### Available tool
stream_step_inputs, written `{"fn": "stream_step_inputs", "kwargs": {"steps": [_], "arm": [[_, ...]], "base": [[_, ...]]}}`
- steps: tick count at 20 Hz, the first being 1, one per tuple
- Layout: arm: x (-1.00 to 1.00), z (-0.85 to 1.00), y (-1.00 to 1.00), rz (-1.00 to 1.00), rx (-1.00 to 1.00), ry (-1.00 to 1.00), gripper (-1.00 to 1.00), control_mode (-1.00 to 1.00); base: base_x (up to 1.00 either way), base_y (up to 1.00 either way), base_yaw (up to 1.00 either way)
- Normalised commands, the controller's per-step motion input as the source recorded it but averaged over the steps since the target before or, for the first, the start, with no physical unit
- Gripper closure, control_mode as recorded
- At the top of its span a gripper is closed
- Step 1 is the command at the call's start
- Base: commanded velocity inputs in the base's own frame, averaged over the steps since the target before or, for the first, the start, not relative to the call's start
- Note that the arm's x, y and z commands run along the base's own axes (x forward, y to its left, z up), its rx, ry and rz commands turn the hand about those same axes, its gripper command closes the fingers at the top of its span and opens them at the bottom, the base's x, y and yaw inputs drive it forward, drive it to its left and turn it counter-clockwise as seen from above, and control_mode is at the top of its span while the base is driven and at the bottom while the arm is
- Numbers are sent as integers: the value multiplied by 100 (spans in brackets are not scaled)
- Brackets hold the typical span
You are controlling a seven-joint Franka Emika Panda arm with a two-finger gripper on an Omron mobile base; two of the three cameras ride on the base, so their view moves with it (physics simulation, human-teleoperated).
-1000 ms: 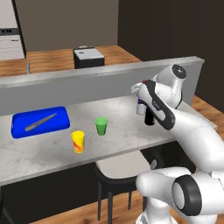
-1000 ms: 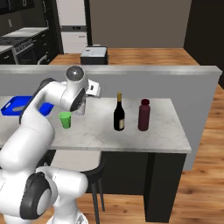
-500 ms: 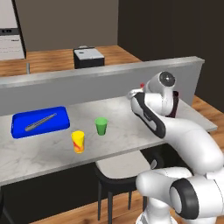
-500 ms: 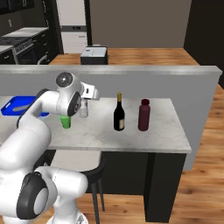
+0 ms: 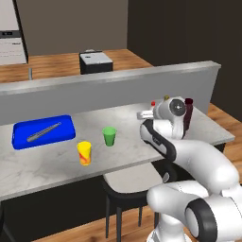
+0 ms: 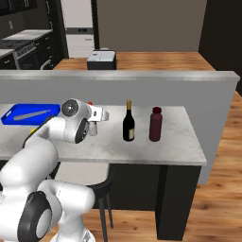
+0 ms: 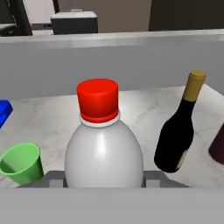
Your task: Place the drinks on the dining counter in a tight cluster.
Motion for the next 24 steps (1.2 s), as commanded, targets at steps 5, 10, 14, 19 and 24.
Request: {"fn": "stream_step_inputs", "kwargs": {"steps": [5, 10, 14, 19, 24], "arm": [[9, -18, 0, 0, 0, -10, 100, -100], [24, -6, 0, -2, 0, -10, 100, -100], [31, 0, -1, -6, 0, -1, 100, -100], [1, 0, -13, -6, 0, 3, 100, -100], [0, 0, -11, -3, 0, 1, 100, -100]], "base": [[0, 0, 0], [0, 0, 0], [0, 0, 0], [0, 0, 0], [0, 0, 0]]}}
